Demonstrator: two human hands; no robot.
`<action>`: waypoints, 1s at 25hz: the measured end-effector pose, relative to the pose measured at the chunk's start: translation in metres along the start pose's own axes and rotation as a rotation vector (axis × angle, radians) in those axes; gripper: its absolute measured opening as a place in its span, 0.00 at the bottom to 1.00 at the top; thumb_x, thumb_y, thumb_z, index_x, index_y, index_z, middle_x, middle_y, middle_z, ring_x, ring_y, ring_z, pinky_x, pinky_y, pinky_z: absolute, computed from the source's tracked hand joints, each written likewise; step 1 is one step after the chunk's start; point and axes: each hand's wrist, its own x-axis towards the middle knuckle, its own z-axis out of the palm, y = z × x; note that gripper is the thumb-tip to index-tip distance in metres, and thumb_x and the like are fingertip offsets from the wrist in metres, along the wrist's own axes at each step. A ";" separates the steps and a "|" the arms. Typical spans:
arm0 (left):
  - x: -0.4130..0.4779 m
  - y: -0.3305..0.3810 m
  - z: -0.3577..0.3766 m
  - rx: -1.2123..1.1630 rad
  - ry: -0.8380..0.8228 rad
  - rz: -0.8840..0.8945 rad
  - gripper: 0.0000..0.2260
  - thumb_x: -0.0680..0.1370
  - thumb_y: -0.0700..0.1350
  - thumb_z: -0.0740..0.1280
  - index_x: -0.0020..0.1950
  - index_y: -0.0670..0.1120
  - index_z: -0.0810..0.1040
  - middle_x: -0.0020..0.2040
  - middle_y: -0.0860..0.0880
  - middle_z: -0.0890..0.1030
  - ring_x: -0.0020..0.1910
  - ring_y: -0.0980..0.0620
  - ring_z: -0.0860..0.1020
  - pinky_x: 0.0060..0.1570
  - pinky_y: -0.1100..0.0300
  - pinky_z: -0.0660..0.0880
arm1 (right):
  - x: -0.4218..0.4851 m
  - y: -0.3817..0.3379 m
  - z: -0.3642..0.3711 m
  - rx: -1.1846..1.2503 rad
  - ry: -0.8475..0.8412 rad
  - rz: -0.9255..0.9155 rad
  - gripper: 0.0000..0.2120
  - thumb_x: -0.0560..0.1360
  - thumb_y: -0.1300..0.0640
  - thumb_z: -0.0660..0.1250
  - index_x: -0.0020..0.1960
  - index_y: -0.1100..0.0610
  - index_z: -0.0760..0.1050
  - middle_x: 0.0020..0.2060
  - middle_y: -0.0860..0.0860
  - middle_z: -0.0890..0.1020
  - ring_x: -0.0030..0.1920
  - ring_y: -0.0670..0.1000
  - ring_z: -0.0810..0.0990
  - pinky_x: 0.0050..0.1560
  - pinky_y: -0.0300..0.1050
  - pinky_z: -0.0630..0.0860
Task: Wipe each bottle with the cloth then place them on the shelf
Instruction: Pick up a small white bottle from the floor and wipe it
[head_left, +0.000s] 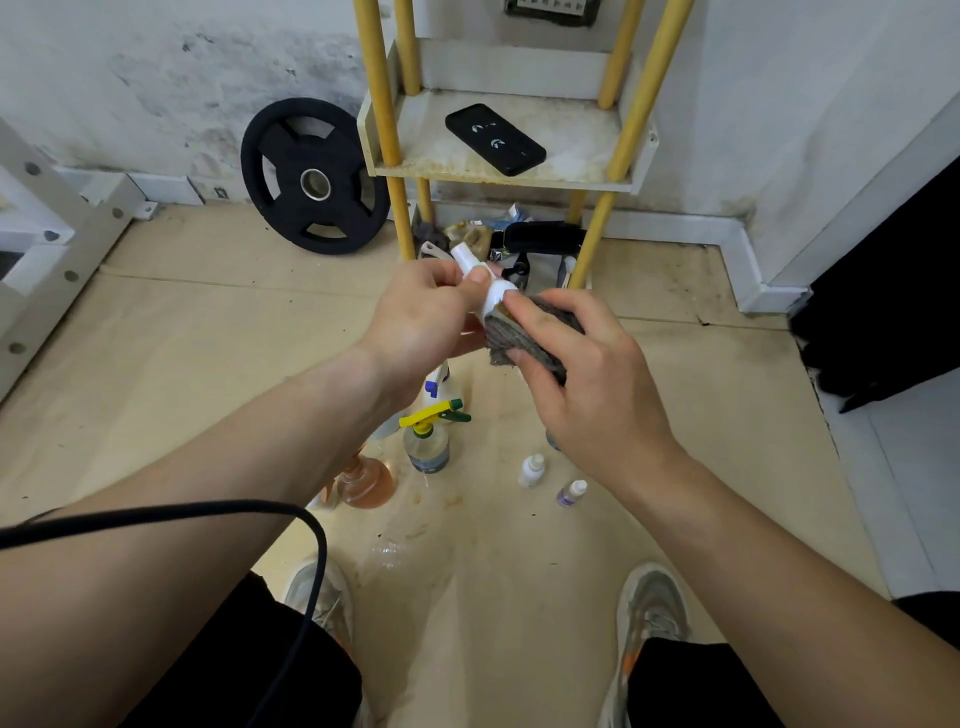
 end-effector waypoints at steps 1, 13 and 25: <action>-0.001 -0.002 0.003 0.007 -0.013 -0.002 0.10 0.85 0.43 0.61 0.48 0.38 0.75 0.40 0.44 0.82 0.36 0.53 0.83 0.38 0.62 0.80 | 0.001 -0.001 0.000 0.021 0.003 0.034 0.21 0.77 0.58 0.68 0.70 0.57 0.76 0.58 0.56 0.78 0.56 0.56 0.79 0.55 0.45 0.77; 0.007 -0.001 -0.007 -0.052 0.061 0.050 0.11 0.85 0.40 0.60 0.64 0.37 0.75 0.44 0.48 0.81 0.38 0.56 0.82 0.41 0.60 0.83 | 0.001 0.011 -0.007 0.656 -0.166 0.505 0.11 0.81 0.55 0.66 0.61 0.52 0.82 0.45 0.45 0.86 0.49 0.46 0.84 0.50 0.44 0.78; 0.005 -0.003 0.005 -0.334 -0.011 0.017 0.14 0.81 0.47 0.67 0.57 0.36 0.75 0.49 0.41 0.77 0.45 0.47 0.80 0.48 0.57 0.81 | -0.003 -0.002 0.000 0.396 -0.046 0.326 0.26 0.75 0.52 0.73 0.72 0.51 0.74 0.57 0.47 0.79 0.54 0.50 0.82 0.57 0.47 0.79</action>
